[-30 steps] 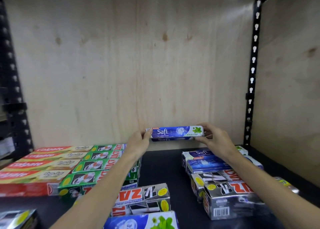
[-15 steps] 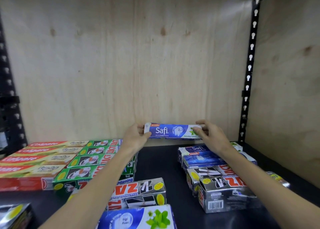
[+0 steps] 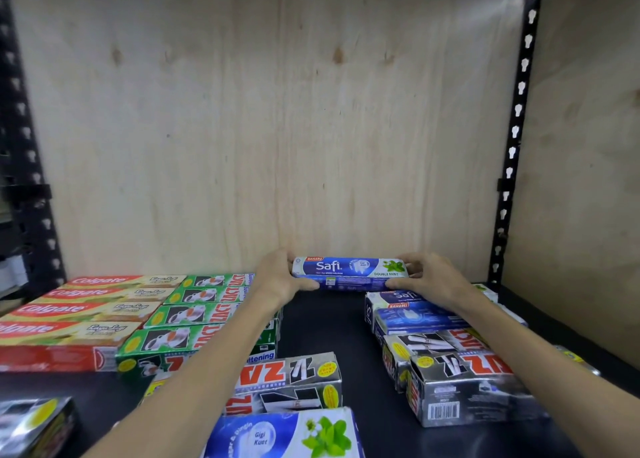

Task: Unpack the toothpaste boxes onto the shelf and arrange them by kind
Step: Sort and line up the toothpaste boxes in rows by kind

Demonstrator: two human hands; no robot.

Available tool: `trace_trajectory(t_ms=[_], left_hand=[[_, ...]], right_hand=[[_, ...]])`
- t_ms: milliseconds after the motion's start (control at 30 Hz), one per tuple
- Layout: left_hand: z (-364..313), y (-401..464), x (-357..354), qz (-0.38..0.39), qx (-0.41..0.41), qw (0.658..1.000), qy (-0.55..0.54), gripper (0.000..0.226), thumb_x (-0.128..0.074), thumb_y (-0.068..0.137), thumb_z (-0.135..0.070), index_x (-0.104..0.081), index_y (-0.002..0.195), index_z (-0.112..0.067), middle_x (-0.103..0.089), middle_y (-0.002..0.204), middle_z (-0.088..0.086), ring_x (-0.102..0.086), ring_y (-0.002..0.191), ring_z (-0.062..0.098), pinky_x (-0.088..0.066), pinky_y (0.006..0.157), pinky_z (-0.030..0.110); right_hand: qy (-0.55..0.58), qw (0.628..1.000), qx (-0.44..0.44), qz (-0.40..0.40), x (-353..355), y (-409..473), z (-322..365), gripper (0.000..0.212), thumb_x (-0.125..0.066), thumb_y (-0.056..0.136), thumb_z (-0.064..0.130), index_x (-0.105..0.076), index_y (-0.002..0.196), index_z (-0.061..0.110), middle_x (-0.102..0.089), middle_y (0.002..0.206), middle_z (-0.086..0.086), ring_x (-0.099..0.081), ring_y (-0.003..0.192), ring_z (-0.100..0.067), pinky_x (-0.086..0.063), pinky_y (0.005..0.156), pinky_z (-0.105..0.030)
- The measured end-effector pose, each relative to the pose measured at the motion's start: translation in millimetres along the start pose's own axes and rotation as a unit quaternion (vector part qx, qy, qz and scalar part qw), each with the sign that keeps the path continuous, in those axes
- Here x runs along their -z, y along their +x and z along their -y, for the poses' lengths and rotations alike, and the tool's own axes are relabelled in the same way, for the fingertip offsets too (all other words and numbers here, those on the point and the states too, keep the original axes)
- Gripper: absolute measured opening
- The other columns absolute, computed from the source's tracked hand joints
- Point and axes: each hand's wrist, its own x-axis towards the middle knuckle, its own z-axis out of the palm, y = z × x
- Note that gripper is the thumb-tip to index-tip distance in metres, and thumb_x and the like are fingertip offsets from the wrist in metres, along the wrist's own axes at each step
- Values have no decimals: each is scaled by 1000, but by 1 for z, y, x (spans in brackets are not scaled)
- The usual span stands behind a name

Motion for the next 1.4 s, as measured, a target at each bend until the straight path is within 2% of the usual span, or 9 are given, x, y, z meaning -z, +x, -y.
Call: trace_trajectory(t_ms=[167,300,467,633,800,1033,1167,1300,1400], left_hand=[[9,3,-2,-22,-5,996,87,50,-88,66,-50,-67,100,-19,-72,97,-3,-68,86,12,-54,75,29],[11,7,-7,-33,-10,980,194,55,-82,68,-61,-70,104,-22,-65,107,0,-57,105,16,-40,82,28],[18,12,-10,-48,1,980,194,56,-83,66,-60,-70,102,-19,-65,105,2,-59,101,19,-46,82,31],[16,12,-8,-62,14,982,176,62,-89,59,-57,-69,101,-17,-67,103,2,-62,96,20,-53,83,36],[11,5,-4,-103,-27,986,130,79,-96,59,-34,-46,118,-16,-59,117,2,-57,106,25,-42,77,34],[6,5,-3,-67,-2,978,200,61,-89,65,-47,-55,105,-17,-64,112,4,-59,100,22,-45,77,34],[-1,3,-8,-31,-65,973,221,55,-83,71,-47,-54,111,-24,-54,117,-4,-50,111,18,-39,89,32],[-23,-4,-19,7,-165,984,69,29,-79,80,-40,-62,98,-25,-60,97,-9,-55,87,9,-45,80,28],[-39,-17,-26,71,-145,987,23,21,-75,85,-42,-68,90,-22,-70,75,-7,-62,64,3,-55,73,30]], right_hand=[[-41,996,-47,62,1,12,4,55,-82,76,46,-61,118,16,-72,111,1,-68,92,-11,-51,73,-26],[-78,990,-59,100,6,21,12,51,-83,77,43,-62,116,19,-70,110,0,-65,99,-17,-49,79,-29],[-78,992,-51,90,-2,23,15,51,-85,74,43,-67,117,22,-64,88,11,-64,86,-10,-47,69,-25],[-88,993,-53,53,-4,30,21,72,-92,64,45,-45,115,25,-63,97,3,-62,91,-18,-41,64,-28],[-84,993,-61,49,-9,34,21,80,-92,58,50,-41,115,26,-67,104,-1,-64,93,-18,-46,69,-32],[-87,993,-63,47,-5,29,23,78,-89,63,55,-43,119,24,-65,110,-3,-62,98,-21,-45,72,-33],[-66,996,-46,43,13,16,21,58,-74,79,58,-55,120,22,-68,110,0,-62,102,-18,-46,79,-32],[-89,994,-58,-12,45,-10,7,38,-66,88,55,-68,101,19,-73,100,1,-66,90,-14,-51,76,-29],[-168,977,-132,-18,60,-28,-8,52,-54,91,64,-70,90,15,-75,96,-4,-68,87,-20,-53,84,-35]])
